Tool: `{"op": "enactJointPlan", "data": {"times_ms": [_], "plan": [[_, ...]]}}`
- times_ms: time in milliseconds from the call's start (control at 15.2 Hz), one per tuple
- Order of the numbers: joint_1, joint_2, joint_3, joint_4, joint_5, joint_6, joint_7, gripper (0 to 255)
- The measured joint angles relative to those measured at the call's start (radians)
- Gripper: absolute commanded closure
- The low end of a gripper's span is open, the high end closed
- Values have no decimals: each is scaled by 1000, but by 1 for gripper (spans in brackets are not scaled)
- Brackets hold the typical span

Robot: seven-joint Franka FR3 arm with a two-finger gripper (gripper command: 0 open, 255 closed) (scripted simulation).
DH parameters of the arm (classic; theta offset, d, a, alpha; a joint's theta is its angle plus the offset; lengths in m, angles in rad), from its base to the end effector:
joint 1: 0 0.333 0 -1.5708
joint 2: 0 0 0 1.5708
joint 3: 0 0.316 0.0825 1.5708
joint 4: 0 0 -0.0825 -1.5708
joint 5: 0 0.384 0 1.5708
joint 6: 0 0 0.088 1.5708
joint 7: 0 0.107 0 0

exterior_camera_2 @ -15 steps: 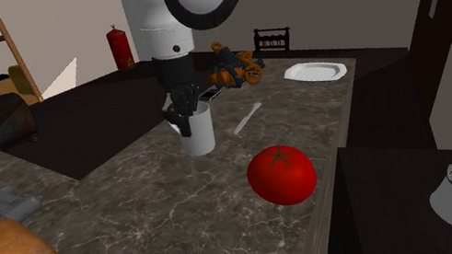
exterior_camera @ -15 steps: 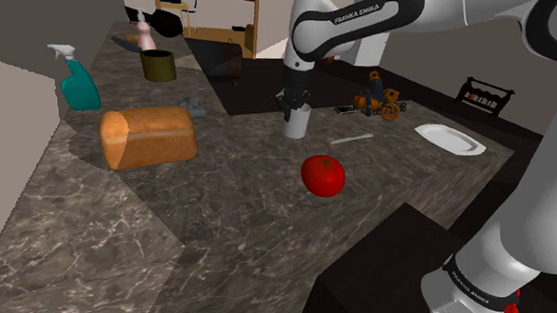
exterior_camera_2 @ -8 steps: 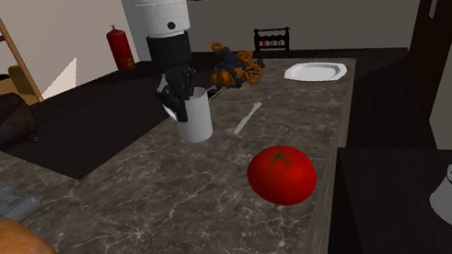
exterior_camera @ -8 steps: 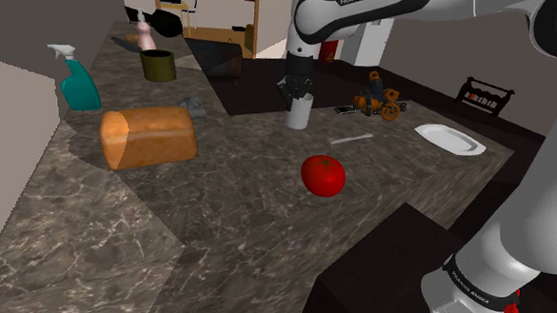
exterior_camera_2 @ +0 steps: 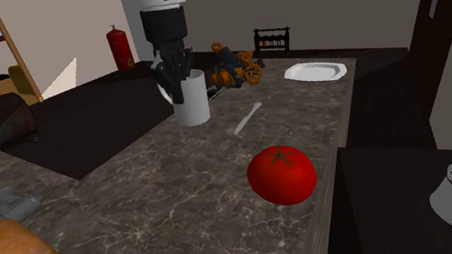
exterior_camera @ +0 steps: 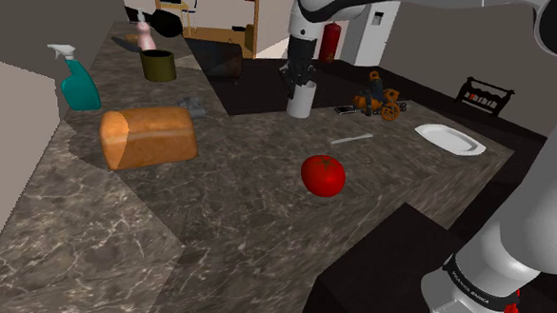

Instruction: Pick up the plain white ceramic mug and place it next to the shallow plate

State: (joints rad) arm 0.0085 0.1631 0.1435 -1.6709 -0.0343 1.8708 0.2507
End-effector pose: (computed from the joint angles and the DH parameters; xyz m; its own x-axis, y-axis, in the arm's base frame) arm 0.6106 0.0856 0.5084 0.9950 -0.0913 0.0397 -0.0914 -0.9958 0.0000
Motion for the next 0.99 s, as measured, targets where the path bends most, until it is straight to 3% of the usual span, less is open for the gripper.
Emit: {"op": "enactJointPlan", "data": {"times_ms": [264, 990], "plan": [[-5, -14, -3, 21, 3, -35, -10, 255], [-130, -189, -110, -191, 34, 5, -245, 255]]}}
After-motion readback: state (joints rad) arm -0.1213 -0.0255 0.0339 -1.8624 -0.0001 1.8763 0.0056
